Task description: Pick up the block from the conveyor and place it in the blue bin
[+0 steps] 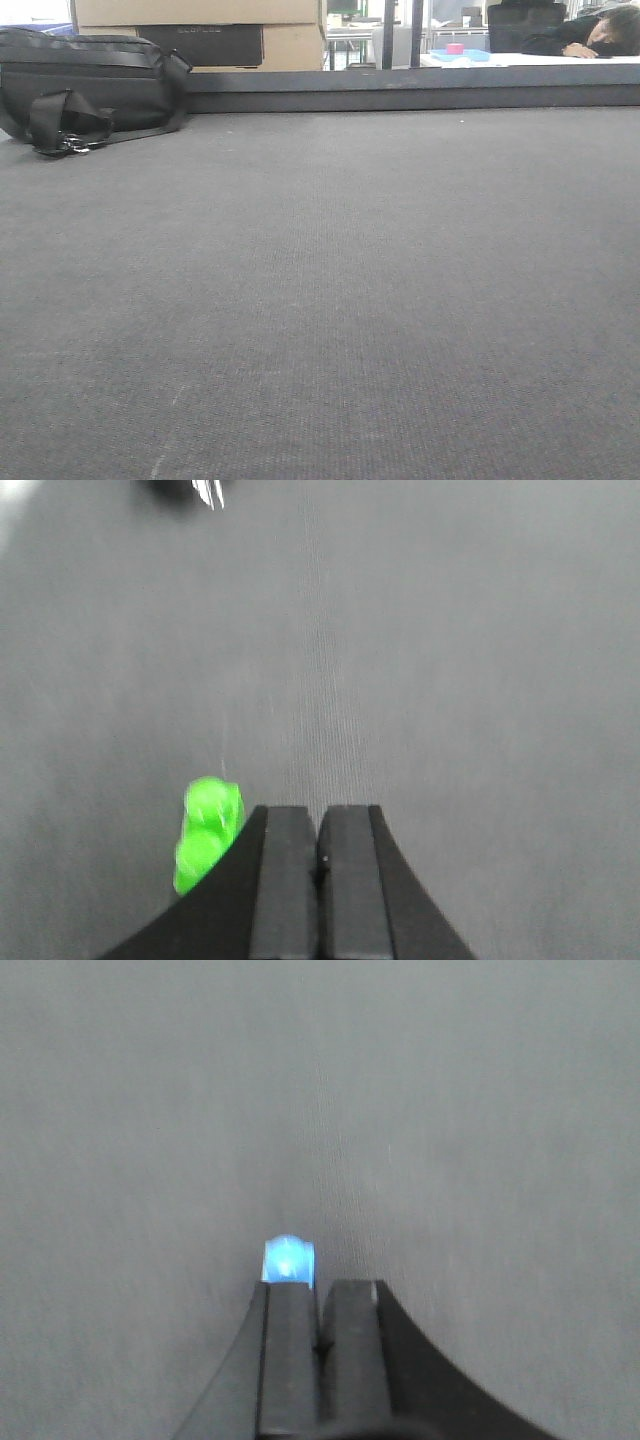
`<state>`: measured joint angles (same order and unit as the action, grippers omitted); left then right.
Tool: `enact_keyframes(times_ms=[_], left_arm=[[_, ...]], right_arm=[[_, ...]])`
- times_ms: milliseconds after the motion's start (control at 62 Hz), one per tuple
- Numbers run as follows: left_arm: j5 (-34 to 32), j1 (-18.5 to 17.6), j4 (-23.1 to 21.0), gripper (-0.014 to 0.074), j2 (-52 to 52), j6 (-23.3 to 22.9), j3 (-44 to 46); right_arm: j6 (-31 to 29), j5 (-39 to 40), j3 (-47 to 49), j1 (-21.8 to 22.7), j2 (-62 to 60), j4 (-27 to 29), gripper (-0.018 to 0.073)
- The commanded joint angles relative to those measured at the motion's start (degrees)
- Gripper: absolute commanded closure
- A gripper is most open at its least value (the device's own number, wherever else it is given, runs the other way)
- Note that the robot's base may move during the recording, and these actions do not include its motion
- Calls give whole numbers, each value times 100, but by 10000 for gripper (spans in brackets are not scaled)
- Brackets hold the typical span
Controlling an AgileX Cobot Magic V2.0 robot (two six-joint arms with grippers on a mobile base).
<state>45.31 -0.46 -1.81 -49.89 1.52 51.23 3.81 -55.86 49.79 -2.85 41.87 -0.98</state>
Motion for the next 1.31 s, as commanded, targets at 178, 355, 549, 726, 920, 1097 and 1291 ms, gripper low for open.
enact_keyframes(times_ms=[178,355,549,726,920,1097,1291], left_arm=[[615,18,-107,708,-1576,-11,1184],[630,18,-168,708,-1999,-11,1288],[640,18,-168,708,-2135,-11,1288],[640,18,-168,708,-2135,-11,1288],[640,18,-179,708,-2132,-11,1288],[640,18,-223,708,-2132,-11,1288],[640,18,-318,708,-2137,-11,1288]], right_arm=[[-86,-236,504,32,1473,58,721],[-86,-323,548,32,2344,98,721],[15,-679,1076,32,3411,60,713],[69,-543,1197,32,3996,47,659],[69,-505,1197,32,4321,47,354],[69,-408,1076,32,4631,141,51],[69,190,721,32,4987,380,86]])
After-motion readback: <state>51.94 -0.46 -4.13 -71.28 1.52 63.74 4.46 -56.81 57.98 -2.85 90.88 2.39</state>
